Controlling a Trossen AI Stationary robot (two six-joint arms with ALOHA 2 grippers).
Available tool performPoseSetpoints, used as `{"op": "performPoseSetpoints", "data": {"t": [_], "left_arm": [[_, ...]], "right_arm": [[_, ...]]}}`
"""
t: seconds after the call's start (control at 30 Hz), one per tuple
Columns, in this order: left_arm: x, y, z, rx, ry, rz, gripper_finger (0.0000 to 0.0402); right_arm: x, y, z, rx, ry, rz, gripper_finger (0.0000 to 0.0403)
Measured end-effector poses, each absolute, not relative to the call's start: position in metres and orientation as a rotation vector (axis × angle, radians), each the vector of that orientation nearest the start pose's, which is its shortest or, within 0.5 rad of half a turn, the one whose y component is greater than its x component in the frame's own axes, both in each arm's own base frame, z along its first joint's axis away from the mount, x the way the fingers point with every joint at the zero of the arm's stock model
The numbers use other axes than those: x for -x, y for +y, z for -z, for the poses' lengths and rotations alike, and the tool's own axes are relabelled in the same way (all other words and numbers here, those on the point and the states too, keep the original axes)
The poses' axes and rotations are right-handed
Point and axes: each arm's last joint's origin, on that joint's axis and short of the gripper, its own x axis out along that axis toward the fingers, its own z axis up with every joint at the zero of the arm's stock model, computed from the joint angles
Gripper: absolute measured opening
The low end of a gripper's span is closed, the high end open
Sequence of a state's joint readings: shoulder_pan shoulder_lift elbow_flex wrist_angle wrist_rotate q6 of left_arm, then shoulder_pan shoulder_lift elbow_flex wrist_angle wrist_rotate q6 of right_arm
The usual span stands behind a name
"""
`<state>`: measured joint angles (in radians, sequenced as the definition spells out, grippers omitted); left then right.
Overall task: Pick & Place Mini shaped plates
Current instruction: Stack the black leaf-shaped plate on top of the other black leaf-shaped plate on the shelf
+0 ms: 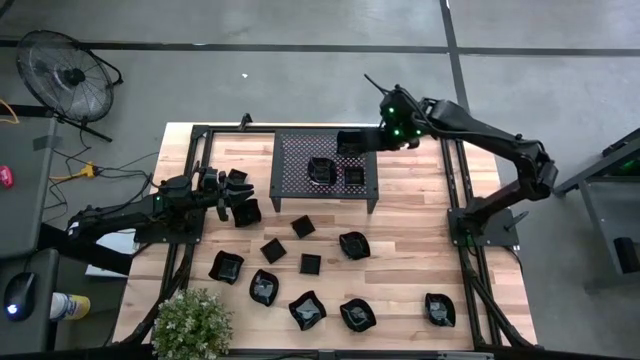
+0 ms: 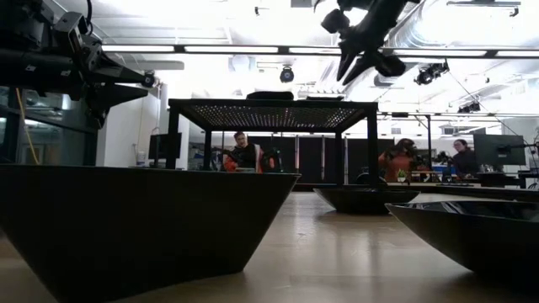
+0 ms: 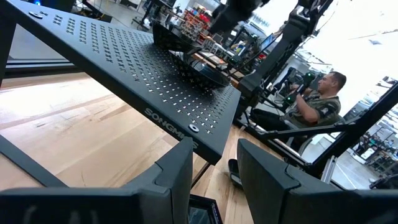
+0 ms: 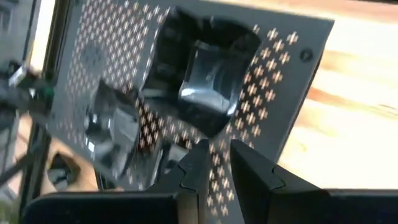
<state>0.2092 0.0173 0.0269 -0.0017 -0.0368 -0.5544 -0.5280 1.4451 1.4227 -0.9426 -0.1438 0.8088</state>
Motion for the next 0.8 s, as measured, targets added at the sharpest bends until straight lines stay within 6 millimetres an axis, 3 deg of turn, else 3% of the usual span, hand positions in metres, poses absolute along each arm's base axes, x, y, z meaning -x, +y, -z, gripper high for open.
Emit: {"op": "performPoseSetpoints", "data": {"t": [0.43,0.8], "left_arm": [[-0.095,0.021,-0.171,0.551,-0.075,-0.237,0.0124],[-0.095,0.021,-0.171,0.551,-0.076,-0.237,0.0124]], "right_arm": [[-0.22,-0.087,-0.364,-0.855,0.887,0.608,0.006],[-0.19,-0.033,-0.369,-0.668,1.081,0.539,0.0056]]}}
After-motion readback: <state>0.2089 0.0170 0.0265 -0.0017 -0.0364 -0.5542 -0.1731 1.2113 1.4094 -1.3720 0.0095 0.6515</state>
